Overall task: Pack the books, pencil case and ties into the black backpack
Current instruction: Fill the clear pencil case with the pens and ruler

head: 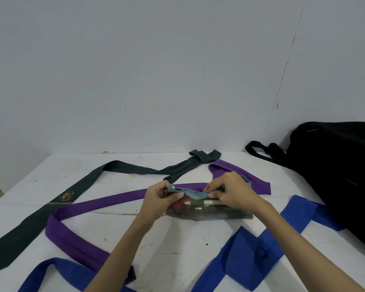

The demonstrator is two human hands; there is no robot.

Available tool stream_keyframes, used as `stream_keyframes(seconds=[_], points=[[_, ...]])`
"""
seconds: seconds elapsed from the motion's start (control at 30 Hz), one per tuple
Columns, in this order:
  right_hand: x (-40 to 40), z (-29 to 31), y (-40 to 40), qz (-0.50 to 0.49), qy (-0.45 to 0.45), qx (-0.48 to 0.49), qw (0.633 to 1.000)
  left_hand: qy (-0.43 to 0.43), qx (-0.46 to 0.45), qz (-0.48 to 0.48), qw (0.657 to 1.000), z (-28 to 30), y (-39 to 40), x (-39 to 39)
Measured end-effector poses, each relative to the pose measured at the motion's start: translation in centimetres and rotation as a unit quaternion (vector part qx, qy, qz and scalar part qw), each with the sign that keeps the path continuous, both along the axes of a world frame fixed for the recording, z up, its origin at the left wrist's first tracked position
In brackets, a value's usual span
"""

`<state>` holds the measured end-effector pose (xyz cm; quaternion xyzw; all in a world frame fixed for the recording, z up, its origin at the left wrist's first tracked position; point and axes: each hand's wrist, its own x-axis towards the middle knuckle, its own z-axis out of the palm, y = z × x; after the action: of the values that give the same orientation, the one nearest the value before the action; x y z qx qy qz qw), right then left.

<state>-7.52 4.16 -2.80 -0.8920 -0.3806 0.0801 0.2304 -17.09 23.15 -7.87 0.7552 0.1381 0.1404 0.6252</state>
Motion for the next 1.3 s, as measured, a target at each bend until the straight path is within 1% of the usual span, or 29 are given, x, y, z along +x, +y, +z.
stream_keyframes(seconds=[0.1,0.17,0.23,0.3,0.33,0.43,0.53,0.57,0.67,0.77,0.87,0.93,1.0,1.13,1.2,1.23,1.3], points=[[0.3,0.4,-0.9,0.005,0.025,-0.018,1.000,-0.025,0.029,0.052,0.998,-0.8,-1.8,0.2],[0.0,0.8,-0.5,0.011,0.027,-0.014,0.999,-0.030,0.010,0.050,0.998,-1.2,-1.9,0.2],[-0.9,1.2,0.7,0.015,0.027,0.041,0.999,-0.029,-0.006,0.036,0.999,-1.1,-1.6,0.0],[-2.3,1.4,2.4,0.029,0.042,0.108,0.993,-0.035,-0.001,0.023,0.999,-0.9,-1.5,-0.2],[-2.9,1.3,3.3,0.035,0.041,0.122,0.991,-0.037,0.003,0.021,0.999,-0.8,-1.5,-0.3],[-4.1,0.8,5.3,0.040,0.000,0.114,0.993,-0.030,-0.007,0.009,0.999,-0.6,-1.4,-0.8],[-4.0,0.3,5.6,0.025,-0.064,0.121,0.990,-0.044,-0.037,-0.020,0.998,-0.4,-0.6,-1.5],[-4.0,0.2,5.5,0.025,-0.072,0.119,0.990,-0.046,-0.041,-0.025,0.998,-0.3,-0.4,-1.6],[-3.7,0.3,5.1,0.057,-0.052,0.120,0.990,-0.050,-0.012,-0.038,0.998,0.0,-0.2,-1.8],[-3.9,0.4,4.9,0.074,-0.083,0.116,0.987,-0.067,-0.012,-0.051,0.996,-0.1,-0.3,-1.9],[-4.4,0.0,4.9,0.047,-0.131,0.117,0.983,-0.071,-0.007,-0.058,0.996,-0.3,-0.3,-2.0],[-4.7,-0.4,5.1,0.021,-0.147,0.125,0.981,-0.064,-0.002,-0.047,0.997,-0.6,-0.5,-1.9],[-4.8,-0.5,5.3,0.004,-0.149,0.110,0.983,-0.060,-0.002,-0.027,0.998,-0.9,-0.5,-2.0],[-4.0,0.0,4.4,-0.036,-0.170,-0.019,0.985,-0.068,-0.036,0.003,0.997,-1.2,-0.3,-2.5],[-3.4,0.1,3.6,-0.052,-0.190,-0.063,0.978,-0.067,-0.032,0.011,0.997,-1.0,0.1,-2.6],[-3.2,0.2,3.2,-0.056,-0.192,-0.079,0.977,-0.064,-0.029,0.012,0.997,-0.9,0.3,-2.6],[-2.7,0.4,2.4,-0.053,-0.161,-0.083,0.982,-0.053,-0.023,0.006,0.998,-0.4,0.6,-2.7]])
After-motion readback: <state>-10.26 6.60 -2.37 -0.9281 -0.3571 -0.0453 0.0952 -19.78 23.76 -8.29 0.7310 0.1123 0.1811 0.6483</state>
